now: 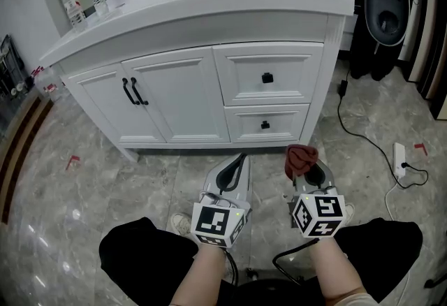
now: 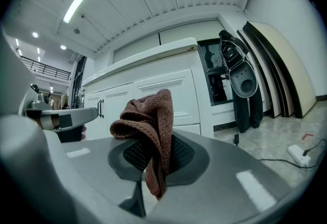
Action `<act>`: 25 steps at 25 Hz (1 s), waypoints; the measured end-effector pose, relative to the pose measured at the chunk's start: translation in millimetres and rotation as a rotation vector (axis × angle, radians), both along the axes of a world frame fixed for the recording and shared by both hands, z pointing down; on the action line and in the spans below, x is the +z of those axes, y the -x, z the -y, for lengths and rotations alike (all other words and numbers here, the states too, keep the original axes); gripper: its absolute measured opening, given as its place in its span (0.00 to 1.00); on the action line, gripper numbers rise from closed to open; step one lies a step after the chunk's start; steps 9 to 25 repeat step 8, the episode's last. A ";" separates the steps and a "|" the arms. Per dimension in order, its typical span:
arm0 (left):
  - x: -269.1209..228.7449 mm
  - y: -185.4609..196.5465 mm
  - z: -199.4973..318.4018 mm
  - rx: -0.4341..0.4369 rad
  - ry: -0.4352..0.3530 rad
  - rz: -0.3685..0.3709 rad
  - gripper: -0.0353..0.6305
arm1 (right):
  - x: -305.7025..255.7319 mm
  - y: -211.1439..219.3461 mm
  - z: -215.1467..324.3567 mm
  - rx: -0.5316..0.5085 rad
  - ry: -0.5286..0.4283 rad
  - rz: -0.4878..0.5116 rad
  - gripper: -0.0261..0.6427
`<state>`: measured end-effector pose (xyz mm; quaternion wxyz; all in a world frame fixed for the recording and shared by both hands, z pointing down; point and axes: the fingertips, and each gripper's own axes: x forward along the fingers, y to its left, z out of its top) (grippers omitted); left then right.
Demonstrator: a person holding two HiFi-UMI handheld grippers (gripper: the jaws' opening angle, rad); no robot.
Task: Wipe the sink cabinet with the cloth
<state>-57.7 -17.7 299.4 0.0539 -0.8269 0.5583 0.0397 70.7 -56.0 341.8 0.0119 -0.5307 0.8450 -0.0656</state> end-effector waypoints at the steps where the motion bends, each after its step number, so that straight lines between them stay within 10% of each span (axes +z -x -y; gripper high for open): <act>1: 0.4 0.3 0.4 -0.001 0.001 0.001 0.05 | 0.4 0.0 0.4 0.001 0.001 0.001 0.16; 25: 1.8 0.0 3.0 -0.006 0.005 0.012 0.05 | 2.5 -0.2 3.0 0.003 0.007 0.003 0.16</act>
